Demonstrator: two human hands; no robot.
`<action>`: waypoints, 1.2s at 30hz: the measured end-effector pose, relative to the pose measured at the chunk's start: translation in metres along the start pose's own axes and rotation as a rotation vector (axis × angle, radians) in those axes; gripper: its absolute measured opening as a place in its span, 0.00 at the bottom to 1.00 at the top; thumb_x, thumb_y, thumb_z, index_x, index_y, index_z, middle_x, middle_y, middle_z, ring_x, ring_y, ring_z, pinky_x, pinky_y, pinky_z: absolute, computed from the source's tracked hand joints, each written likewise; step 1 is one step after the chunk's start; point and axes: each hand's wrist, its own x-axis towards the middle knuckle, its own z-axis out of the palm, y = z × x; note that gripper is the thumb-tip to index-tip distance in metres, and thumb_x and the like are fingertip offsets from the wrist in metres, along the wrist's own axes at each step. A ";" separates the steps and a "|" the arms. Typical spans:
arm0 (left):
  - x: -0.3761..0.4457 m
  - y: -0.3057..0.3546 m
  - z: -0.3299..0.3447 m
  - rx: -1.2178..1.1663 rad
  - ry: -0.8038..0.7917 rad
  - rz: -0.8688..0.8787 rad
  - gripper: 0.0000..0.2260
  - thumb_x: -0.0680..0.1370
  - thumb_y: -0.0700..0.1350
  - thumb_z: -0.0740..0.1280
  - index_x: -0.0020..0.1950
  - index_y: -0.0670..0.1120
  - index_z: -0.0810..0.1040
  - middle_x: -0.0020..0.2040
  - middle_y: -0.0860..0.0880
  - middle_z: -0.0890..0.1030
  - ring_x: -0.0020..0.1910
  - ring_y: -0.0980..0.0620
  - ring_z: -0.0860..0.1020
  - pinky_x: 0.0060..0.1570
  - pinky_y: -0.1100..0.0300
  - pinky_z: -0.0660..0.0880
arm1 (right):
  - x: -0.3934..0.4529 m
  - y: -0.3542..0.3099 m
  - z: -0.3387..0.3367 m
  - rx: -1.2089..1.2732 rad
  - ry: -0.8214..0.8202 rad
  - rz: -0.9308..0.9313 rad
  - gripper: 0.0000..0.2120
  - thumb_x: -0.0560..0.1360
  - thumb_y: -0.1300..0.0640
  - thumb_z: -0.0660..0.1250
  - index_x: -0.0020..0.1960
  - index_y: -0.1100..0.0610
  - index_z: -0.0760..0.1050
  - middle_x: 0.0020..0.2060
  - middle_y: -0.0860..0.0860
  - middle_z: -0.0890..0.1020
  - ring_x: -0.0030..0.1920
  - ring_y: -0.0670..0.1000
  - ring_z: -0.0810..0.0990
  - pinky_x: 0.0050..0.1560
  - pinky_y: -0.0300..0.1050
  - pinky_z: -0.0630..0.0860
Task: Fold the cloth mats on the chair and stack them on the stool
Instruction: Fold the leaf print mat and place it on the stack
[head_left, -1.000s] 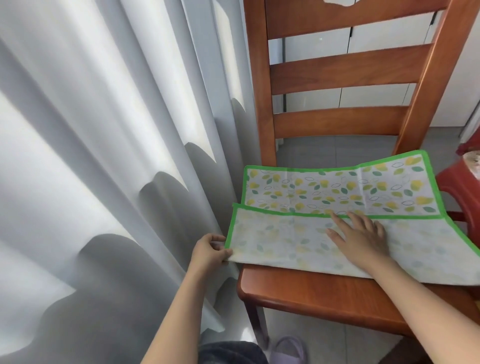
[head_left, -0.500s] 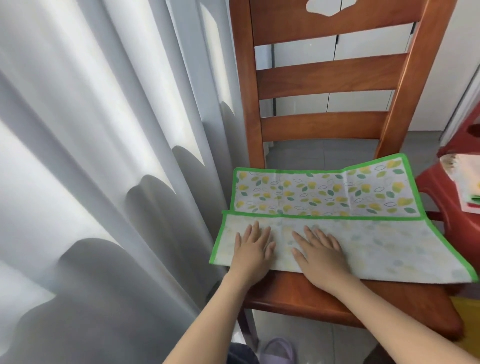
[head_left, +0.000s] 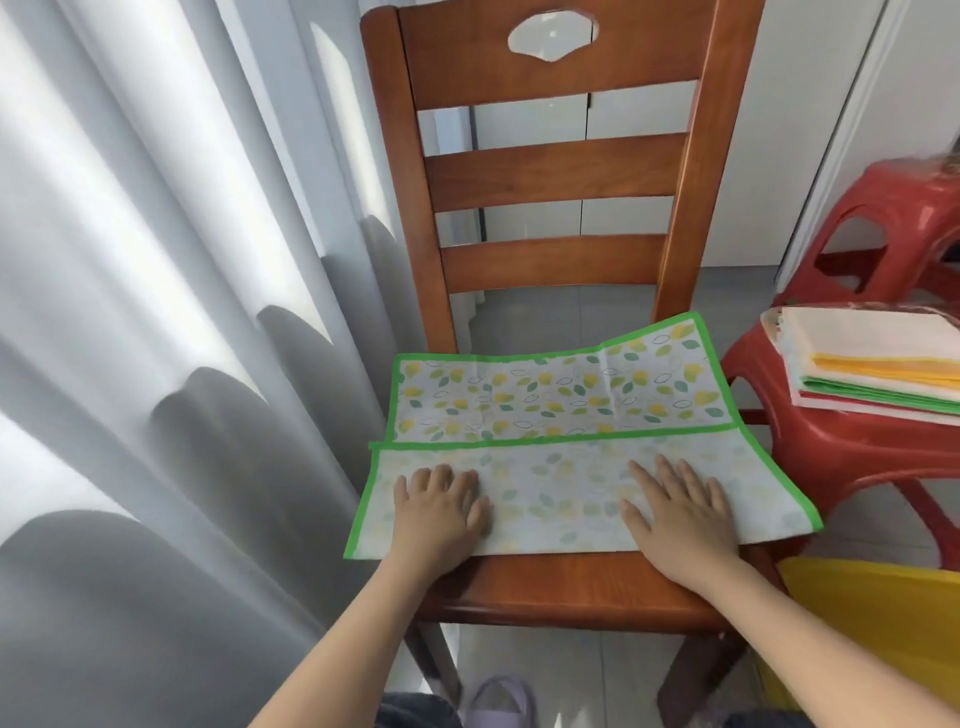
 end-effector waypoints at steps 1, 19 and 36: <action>-0.001 0.004 -0.005 0.034 0.039 0.002 0.32 0.72 0.64 0.38 0.65 0.53 0.69 0.64 0.47 0.70 0.66 0.44 0.66 0.67 0.48 0.55 | -0.002 -0.001 -0.004 -0.015 0.034 -0.001 0.29 0.77 0.39 0.47 0.76 0.47 0.51 0.76 0.51 0.55 0.75 0.54 0.52 0.74 0.53 0.44; 0.179 0.054 -0.009 -0.301 0.113 0.104 0.18 0.81 0.45 0.55 0.71 0.45 0.69 0.72 0.45 0.68 0.71 0.46 0.64 0.71 0.53 0.55 | 0.080 -0.026 0.004 0.324 0.326 -0.213 0.07 0.77 0.50 0.60 0.53 0.49 0.73 0.52 0.45 0.74 0.55 0.51 0.71 0.55 0.45 0.62; 0.225 0.060 -0.019 -0.223 0.173 0.225 0.10 0.79 0.49 0.61 0.51 0.43 0.75 0.52 0.43 0.76 0.54 0.42 0.73 0.53 0.51 0.68 | 0.059 -0.032 0.012 0.138 0.429 -0.127 0.13 0.70 0.46 0.61 0.51 0.49 0.77 0.47 0.47 0.79 0.46 0.53 0.77 0.48 0.48 0.72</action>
